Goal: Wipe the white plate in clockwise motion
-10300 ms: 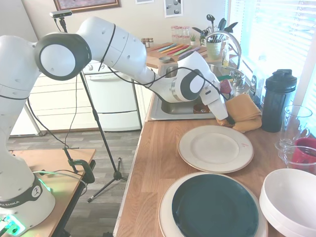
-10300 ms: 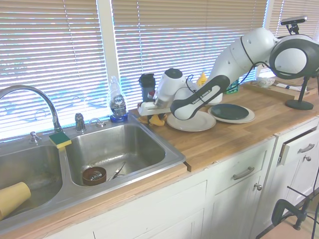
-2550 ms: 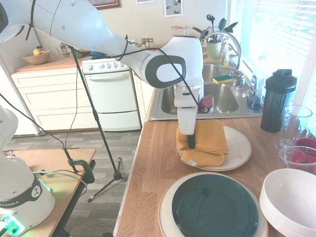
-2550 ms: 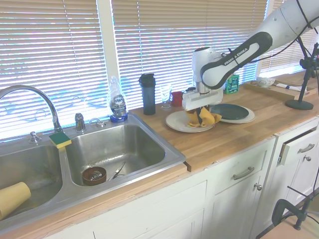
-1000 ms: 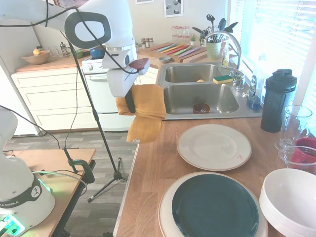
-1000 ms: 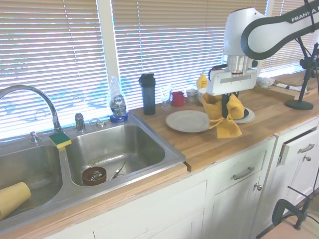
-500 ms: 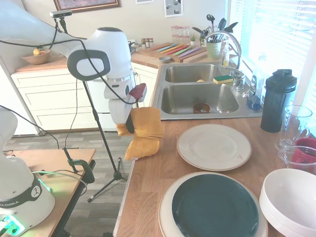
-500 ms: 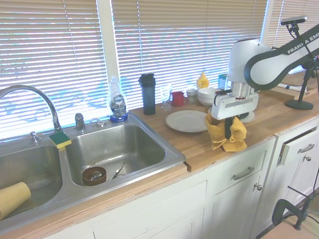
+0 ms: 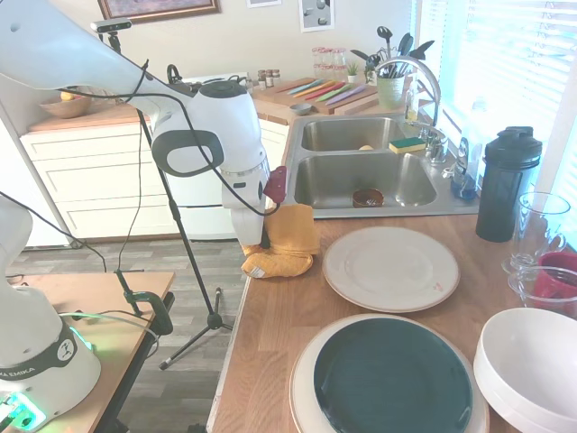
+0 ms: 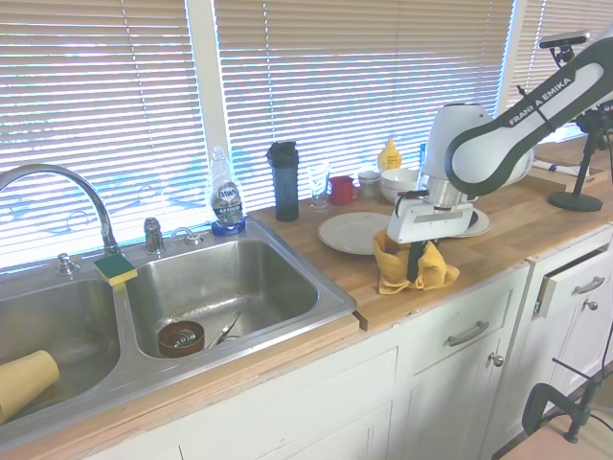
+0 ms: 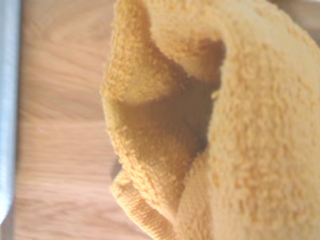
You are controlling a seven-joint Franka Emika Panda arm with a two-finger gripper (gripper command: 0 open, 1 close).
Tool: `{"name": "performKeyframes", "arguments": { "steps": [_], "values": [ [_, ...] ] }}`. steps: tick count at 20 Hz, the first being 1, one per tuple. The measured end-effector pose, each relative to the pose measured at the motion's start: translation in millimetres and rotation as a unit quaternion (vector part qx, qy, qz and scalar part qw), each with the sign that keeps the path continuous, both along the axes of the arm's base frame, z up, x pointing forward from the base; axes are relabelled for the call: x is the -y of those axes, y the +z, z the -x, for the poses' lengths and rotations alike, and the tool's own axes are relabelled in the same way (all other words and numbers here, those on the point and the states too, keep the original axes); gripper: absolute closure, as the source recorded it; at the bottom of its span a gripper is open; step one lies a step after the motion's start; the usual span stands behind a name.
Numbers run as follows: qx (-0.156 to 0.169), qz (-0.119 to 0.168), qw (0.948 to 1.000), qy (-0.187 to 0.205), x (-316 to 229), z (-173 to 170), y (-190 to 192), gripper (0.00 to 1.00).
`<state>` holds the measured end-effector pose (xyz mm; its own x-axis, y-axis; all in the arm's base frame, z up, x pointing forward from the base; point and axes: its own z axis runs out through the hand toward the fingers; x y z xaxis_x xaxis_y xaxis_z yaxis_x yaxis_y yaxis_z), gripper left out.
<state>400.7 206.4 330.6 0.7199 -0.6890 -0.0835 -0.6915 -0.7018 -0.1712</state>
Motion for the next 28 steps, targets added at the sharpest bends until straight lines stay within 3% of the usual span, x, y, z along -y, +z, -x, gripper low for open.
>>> {"name": "performKeyframes", "arguments": {
  "steps": [4,5,12,28],
  "values": [
    [0.008,-0.001,1.0,0.002,0.9,-5.4,-13.6,1.0],
    [0.014,-0.001,0.9999,0.003,1.2,-7.7,-17.6,0.0],
    [0.04,-0.001,0.9991,0.014,3.1,-15.1,-21.9,0.0],
    [0.054,0.011,0.998,0.032,0.5,-18.2,-13.7,0.0]
  ]
}}
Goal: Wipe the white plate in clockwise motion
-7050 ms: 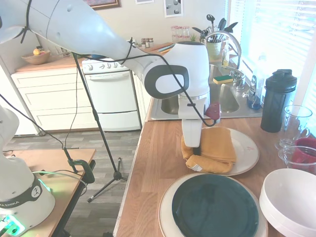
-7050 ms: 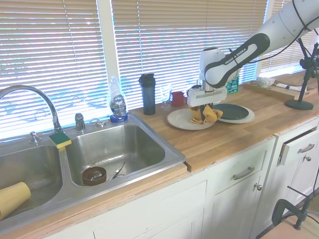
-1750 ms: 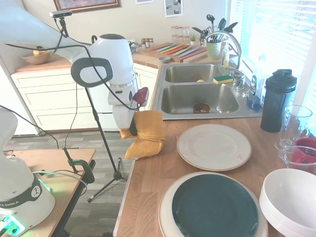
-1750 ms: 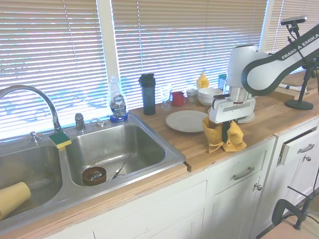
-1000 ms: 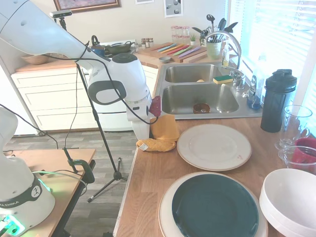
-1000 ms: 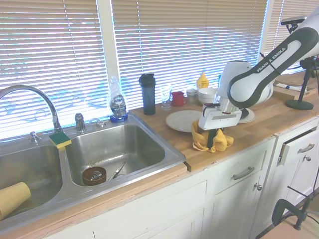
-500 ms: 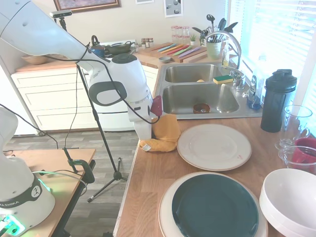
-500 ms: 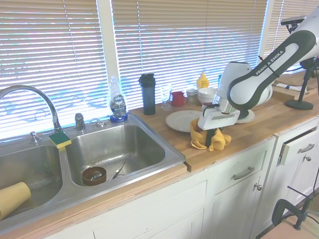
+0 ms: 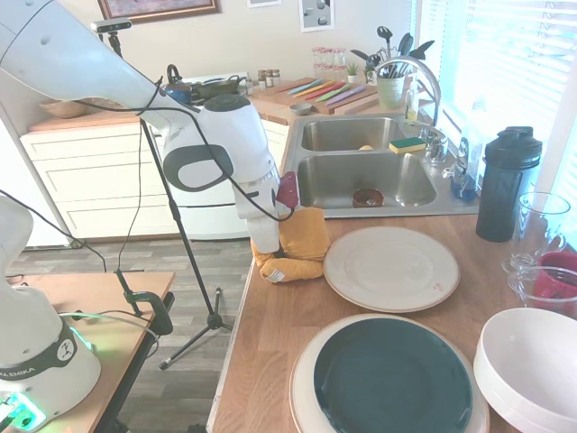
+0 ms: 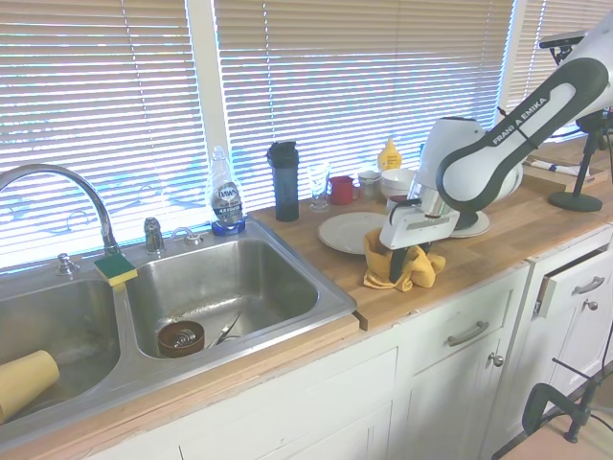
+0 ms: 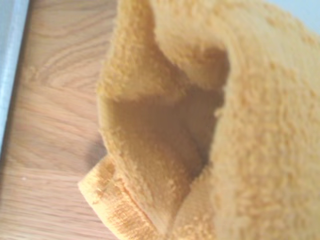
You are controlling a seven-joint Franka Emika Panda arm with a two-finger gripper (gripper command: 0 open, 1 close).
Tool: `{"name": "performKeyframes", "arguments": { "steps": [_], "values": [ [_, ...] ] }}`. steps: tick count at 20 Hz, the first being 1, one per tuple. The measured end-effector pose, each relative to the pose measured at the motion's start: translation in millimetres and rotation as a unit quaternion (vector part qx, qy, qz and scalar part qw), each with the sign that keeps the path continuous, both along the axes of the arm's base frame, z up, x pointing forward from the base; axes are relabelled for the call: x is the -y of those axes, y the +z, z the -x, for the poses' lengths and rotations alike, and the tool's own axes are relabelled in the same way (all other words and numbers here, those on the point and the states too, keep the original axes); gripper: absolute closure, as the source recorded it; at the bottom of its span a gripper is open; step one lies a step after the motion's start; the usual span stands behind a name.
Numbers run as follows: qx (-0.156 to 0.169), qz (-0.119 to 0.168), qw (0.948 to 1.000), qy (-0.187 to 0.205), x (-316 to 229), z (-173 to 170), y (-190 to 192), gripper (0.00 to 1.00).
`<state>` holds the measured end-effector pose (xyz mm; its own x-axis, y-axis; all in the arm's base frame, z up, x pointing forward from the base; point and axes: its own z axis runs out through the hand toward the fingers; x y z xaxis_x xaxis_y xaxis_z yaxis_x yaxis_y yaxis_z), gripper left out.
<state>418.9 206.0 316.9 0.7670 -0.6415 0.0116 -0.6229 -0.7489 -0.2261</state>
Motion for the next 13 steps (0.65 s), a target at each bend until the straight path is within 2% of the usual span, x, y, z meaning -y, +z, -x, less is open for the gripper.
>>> {"name": "performKeyframes", "arguments": {
  "steps": [5,8,10,13],
  "values": [
    [0.008,0.009,0.9999,0.009,-9.6,1.6,23.7,0.0],
    [0.007,0.017,0.9997,0.014,-16.4,-2.4,54.6,0.0],
    [-0.001,0.027,0.9994,0.019,-18.3,-2.4,80.3,0.0],
    [-0.037,0.062,0.997,0.027,-4.3,7.6,116.5,0.0]
  ]
}}
